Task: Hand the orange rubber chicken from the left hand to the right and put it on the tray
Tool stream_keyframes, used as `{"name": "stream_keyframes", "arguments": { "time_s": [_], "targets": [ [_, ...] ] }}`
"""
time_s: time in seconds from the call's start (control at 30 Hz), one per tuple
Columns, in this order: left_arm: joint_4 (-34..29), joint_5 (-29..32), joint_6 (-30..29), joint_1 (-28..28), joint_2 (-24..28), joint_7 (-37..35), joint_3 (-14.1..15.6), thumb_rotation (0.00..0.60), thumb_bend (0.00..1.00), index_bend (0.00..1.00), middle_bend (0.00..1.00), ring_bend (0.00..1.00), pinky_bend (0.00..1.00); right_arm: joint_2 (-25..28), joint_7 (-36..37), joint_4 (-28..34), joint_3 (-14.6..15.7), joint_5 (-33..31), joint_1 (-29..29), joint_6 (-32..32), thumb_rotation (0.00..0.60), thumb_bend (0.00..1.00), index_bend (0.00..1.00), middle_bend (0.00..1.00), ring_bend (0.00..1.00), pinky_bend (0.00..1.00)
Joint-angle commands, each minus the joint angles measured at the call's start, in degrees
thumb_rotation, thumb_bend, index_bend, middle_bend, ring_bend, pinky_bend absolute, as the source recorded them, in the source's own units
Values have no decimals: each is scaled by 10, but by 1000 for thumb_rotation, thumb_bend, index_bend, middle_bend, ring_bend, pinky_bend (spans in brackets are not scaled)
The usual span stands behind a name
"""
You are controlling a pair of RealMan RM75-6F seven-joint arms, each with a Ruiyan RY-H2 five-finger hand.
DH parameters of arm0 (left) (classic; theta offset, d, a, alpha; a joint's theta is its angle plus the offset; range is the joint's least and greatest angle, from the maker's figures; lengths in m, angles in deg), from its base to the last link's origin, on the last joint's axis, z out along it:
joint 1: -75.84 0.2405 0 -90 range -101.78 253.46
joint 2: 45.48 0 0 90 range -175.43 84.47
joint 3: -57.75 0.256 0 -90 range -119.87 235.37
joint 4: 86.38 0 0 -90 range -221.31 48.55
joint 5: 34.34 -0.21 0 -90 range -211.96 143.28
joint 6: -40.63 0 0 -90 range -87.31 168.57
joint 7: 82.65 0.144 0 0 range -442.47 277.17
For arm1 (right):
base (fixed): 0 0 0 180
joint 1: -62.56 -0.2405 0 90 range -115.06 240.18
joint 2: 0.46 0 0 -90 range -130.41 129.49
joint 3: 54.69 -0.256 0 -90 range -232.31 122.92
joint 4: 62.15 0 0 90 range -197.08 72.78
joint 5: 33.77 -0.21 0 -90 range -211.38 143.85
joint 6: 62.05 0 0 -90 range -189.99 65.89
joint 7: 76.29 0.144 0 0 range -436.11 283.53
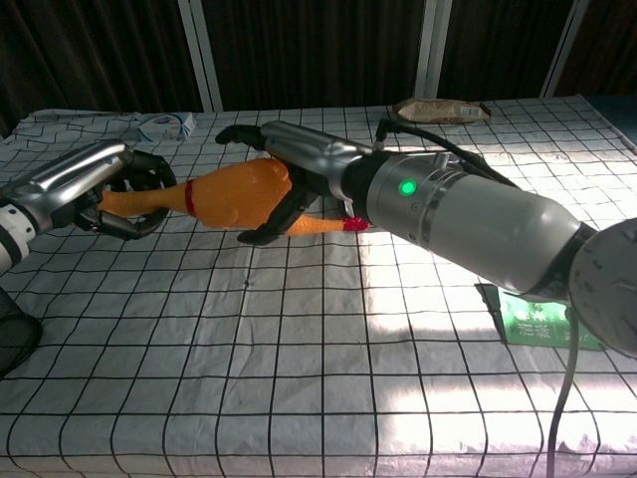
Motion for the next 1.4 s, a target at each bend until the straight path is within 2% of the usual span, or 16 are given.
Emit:
{"name": "stream_keyframes", "arguments": {
  "time_s": [0.03,0.1,0.17,0.2,0.3,0.63,0.67,0.7,0.77,0.8,0.83,0.87,0.9,0.97,1.1,1.4],
  "targets": [
    [0,1,1,0,0,0,0,600,786,681,748,511,611,-4,-5,-2,-1,-6,0,-1,600,146,188,151,124,212],
    [0,0,0,1,1,0,1,600,786,681,748,511,610,-22,-10,-12,-8,5,4,-37,600,239,602,480,494,678],
    [-5,-1,0,2,3,-2,1,600,786,681,748,510,610,-43,-23,-26,-9,15,10,-72,600,346,780,637,689,881],
    [-8,-2,0,2,4,-3,1,600,786,681,748,510,610,-49,-31,-31,-9,15,11,-80,600,404,848,700,751,937],
    [-14,-2,1,2,8,-6,2,600,786,681,748,511,611,-61,-51,-40,-10,14,15,-97,600,518,972,819,864,1000],
    [-33,6,11,2,20,-19,-3,600,786,680,748,512,613,-57,-69,-36,-19,5,21,-93,600,571,995,850,882,1000],
    [-33,7,12,2,21,-19,-4,600,786,680,748,512,613,-58,-70,-36,-18,8,22,-93,600,561,970,849,861,996],
    [-33,8,11,2,21,-19,-4,600,787,680,748,512,613,-54,-69,-34,-14,9,22,-86,600,526,873,802,785,935],
    [-34,8,10,2,22,-20,-5,600,787,680,748,513,613,-38,-61,-22,-6,2,22,-54,600,427,518,581,516,690],
    [-35,8,9,3,23,-19,-6,600,788,680,748,512,613,-31,-60,-16,-5,-5,21,-40,600,366,271,386,316,484],
    [-36,8,8,3,24,-18,-6,600,788,680,748,512,613,-22,-59,-11,-6,-9,19,-27,600,317,99,207,148,299],
    [-37,8,7,4,25,-18,-6,600,788,680,748,512,613,-18,-57,-9,-7,-9,18,-22,600,290,36,120,74,198],
    [-39,8,6,4,27,-17,-7,600,789,680,748,512,613,-15,-54,-9,-8,-6,17,-20,600,256,0,34,12,82],
    [-42,10,6,5,31,-16,-7,600,789,680,748,513,613,-12,-43,-10,-10,5,17,-21,600,213,0,0,0,7],
    [-50,16,10,5,36,-20,-10,600,789,680,748,513,613,-9,-22,-11,-12,21,20,-27,600,162,0,0,0,0],
    [-65,16,17,4,42,-27,-8,600,789,680,749,513,614,-15,-29,-26,-9,10,16,-15,600,156,0,0,0,0]
  ]
}}
